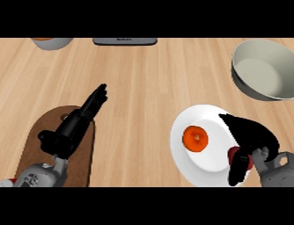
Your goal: Pick the tomato from the plate and place it in the bowl
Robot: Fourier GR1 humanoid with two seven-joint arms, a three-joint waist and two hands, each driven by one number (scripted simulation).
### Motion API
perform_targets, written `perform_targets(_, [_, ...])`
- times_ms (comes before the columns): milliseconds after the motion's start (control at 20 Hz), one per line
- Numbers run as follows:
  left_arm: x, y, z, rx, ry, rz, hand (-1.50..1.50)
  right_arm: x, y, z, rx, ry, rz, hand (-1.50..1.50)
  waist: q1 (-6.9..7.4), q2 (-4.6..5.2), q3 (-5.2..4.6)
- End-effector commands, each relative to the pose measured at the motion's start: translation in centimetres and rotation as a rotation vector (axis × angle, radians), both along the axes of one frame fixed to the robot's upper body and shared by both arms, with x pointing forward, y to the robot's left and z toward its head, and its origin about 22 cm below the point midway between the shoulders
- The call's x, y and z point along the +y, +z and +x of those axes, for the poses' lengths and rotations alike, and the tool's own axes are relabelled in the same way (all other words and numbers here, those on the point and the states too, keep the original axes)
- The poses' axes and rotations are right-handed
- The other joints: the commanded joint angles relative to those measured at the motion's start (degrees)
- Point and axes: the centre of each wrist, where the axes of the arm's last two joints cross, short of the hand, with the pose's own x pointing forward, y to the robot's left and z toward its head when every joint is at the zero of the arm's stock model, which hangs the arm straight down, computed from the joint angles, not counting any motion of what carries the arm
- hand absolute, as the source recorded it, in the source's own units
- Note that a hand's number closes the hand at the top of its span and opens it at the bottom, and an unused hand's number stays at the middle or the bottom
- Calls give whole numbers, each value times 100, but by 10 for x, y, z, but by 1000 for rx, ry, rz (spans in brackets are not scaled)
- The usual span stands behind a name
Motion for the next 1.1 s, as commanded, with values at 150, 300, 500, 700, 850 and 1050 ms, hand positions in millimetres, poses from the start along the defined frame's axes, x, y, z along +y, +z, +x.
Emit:
perform_targets(150, [-2,3,6,4,-7,6,0,4,-26,-6,-37,-78,-197,-150,7,10,4])
perform_targets(300, [-18,-4,-1,9,12,13,0,8,-23,-17,-43,-95,-197,-150,-12,0,3])
perform_targets(500, [14,-9,4,10,-7,-2,0,-24,-43,-9,-25,-104,-221,-150,-4,12,3])
perform_targets(700, [19,-7,14,11,7,14,0,-27,-32,-10,5,-129,-208,-150,-14,10,2])
perform_targets(850, [1,-1,-8,4,-2,3,0,-27,-54,-14,15,-156,-207,-150,9,3,4])
perform_targets(1050, [19,-13,5,10,-3,1,0,-51,-64,-10,2,-126,-191,-150,-6,9,3])
